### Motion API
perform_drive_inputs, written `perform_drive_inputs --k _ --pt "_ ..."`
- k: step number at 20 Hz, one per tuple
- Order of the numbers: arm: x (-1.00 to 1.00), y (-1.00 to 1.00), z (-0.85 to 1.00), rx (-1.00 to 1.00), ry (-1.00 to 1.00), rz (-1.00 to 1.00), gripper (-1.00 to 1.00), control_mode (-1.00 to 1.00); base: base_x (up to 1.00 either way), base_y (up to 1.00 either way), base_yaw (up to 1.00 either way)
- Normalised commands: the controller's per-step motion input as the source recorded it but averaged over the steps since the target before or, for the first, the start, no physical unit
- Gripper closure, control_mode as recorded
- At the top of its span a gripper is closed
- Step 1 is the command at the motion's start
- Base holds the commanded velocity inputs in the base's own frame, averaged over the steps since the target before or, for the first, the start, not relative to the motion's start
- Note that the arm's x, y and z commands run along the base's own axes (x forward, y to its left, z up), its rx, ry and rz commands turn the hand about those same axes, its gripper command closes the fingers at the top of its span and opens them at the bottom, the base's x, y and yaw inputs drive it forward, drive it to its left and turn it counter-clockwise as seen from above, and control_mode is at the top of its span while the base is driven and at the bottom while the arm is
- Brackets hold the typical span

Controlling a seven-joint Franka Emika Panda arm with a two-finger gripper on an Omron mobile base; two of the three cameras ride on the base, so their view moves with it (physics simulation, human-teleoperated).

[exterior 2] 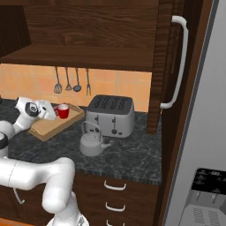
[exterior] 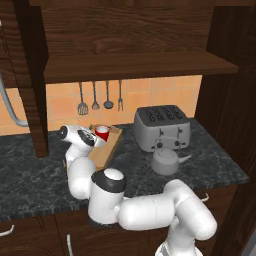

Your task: Pick the kettle from the counter and place it on the tray. Then pick the mug from the cabinet and place it on the tray. Then close the cabinet doors.

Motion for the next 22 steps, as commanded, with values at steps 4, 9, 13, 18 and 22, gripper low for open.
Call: perform_drive_inputs --k 4,9,13,18,22 --pt "0.16 0.0 -0.26 0.02 -0.02 -0.01 -1.0 -1.0 0.0 0.0 0.0" --pt "-0.16 0.12 -0.01 0.02 -0.06 -0.01 -1.0 -1.0 0.0 0.0 0.0" --pt "-0.5 0.23 0.22 0.0 -0.09 -0.02 -1.0 -1.0 0.0 0.0 0.0" --pt "-0.67 -0.03 0.48 0.04 -0.11 -0.08 -1.0 -1.0 0.0 0.0 0.0" --pt "-0.76 -0.41 0.42 0.1 -0.09 -0.19 -1.0 -1.0 0.0 0.0 0.0"
